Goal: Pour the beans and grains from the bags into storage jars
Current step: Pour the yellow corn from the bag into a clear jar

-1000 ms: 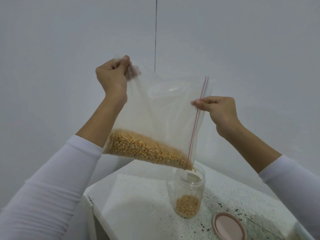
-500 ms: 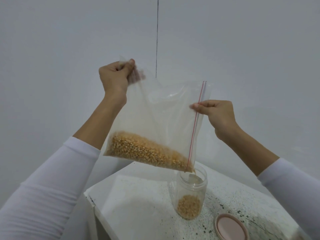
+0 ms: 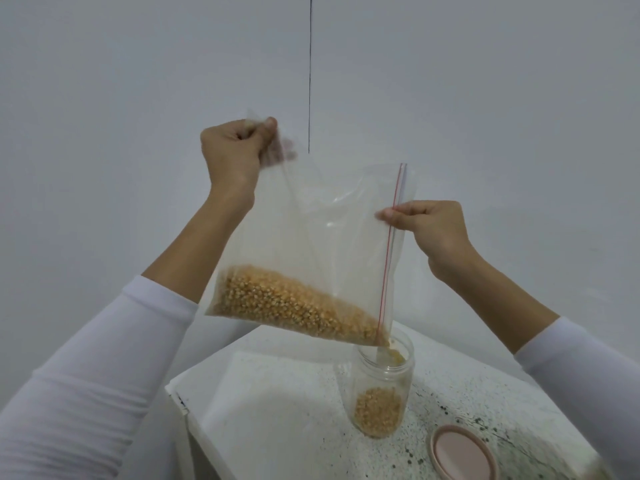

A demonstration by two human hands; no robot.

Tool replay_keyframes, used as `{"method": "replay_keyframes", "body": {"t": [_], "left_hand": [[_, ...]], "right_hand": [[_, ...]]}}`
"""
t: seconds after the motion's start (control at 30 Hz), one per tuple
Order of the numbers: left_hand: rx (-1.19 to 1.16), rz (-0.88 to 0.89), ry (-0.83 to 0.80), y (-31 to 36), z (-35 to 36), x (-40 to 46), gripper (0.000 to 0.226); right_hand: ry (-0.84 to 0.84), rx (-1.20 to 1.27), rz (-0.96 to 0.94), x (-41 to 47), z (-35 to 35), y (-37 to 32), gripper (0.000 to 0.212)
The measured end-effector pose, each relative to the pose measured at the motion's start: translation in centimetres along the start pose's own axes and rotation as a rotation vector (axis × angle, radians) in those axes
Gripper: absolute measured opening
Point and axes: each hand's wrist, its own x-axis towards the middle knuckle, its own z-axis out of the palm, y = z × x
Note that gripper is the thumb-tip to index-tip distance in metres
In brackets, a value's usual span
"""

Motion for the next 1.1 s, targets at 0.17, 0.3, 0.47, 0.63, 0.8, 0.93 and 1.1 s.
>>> {"method": "replay_keyframes", "body": {"t": [0.17,0.3,0.47,0.63,0.8,0.93,1.1], "left_hand": [[0.072,0.046,0.118,-0.7,-0.1,1.1,0.044],[0.119,0.083,0.1,-0.9,0.0,1.3,0.037],[0.158,0.133,0.086,-0.9,0.0,1.9,0.034],[0.14,0.12,0.088,-1.2,-0.1,1.9,0.035],[0.158,0.149,0.042,-1.2,0.1,2.1,0.03],[0.208,0.153,0.052,-1.4,-0.2,2.8,0.046],[0.249,0.188,0.032,-1.8,0.1,2.5,0.058]], "right_hand": [[0.009,0.014,-0.005,0.2,-0.3,-0.3,0.006],[-0.047,-0.011,0.003,0.1,-0.4,-0.3,0.006],[-0.047,-0.02,-0.02,0.6,-0.2,-0.5,0.005],[-0.025,0.007,-0.034,0.7,-0.2,-0.4,0.005],[-0.054,-0.013,-0.023,0.9,-0.4,-0.4,0.008],[-0.069,-0.023,-0.037,0.9,-0.4,-0.4,0.007],[-0.063,-0.007,-0.018,0.7,-0.3,-0.1,0.007]]}}
